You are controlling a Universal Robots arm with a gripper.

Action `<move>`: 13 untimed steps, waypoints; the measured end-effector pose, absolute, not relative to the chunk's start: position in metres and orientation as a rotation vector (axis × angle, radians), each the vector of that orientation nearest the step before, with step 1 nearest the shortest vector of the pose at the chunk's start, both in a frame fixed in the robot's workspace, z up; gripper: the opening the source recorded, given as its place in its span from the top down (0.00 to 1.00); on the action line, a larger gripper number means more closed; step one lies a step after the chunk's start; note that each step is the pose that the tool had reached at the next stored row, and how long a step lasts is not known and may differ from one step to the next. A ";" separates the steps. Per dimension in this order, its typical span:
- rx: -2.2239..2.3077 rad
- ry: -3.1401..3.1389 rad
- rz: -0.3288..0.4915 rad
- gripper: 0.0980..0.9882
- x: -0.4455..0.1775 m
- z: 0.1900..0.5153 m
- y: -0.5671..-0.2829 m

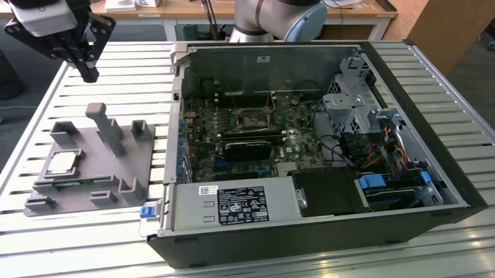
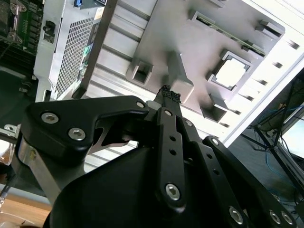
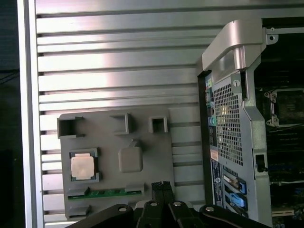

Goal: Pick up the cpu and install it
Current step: 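Reach for the cpu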

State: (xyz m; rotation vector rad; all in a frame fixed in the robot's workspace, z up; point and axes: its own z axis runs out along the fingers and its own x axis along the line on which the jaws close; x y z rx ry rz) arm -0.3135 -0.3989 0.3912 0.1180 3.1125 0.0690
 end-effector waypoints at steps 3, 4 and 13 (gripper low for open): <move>0.118 3.112 0.069 0.99 -0.317 0.391 -0.399; 0.118 3.112 0.069 0.99 -0.318 0.391 -0.399; 0.118 3.113 0.069 0.99 -0.328 0.391 -0.399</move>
